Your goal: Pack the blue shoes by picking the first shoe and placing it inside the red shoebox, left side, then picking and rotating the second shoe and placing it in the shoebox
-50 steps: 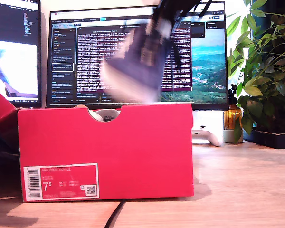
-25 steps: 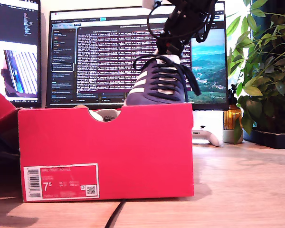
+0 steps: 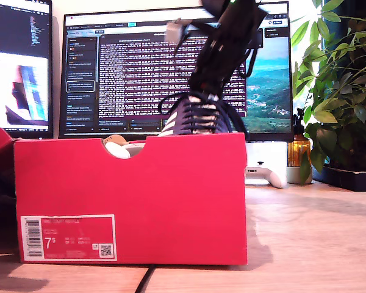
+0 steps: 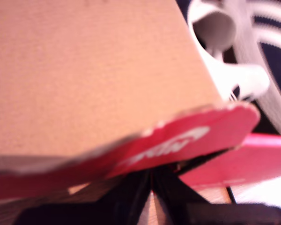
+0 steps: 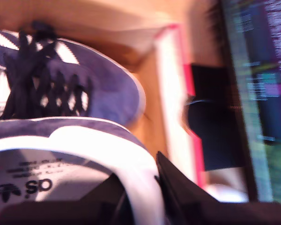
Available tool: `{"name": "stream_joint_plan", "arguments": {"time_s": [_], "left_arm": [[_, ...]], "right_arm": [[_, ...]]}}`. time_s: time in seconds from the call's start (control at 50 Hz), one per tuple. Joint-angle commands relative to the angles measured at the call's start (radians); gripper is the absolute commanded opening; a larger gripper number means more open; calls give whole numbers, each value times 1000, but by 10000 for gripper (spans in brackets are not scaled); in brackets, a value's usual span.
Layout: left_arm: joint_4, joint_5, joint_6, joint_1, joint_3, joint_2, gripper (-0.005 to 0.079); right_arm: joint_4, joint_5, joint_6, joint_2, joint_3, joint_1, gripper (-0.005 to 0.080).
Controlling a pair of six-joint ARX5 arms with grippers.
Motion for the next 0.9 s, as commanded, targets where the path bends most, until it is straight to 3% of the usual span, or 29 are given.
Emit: {"name": "stream_joint_plan", "arguments": {"time_s": [0.0, 0.16, 0.32, 0.72, 0.88], "left_arm": [[8, 2, 7, -4, -22, 3, -20], [8, 2, 7, -4, -22, 3, -20], [8, 2, 7, -4, -22, 3, -20], [7, 2, 7, -4, -22, 3, -20], [7, 2, 7, -4, -22, 3, -20]], "right_arm": [[-21, 11, 0, 41, 3, 27, -13], [7, 138, -44, 39, 6, 31, -12], [7, 158, -49, 19, 35, 30, -12], [-180, 300, -55, 16, 84, 55, -12], [-198, 398, -55, 16, 94, 79, -13]]}}
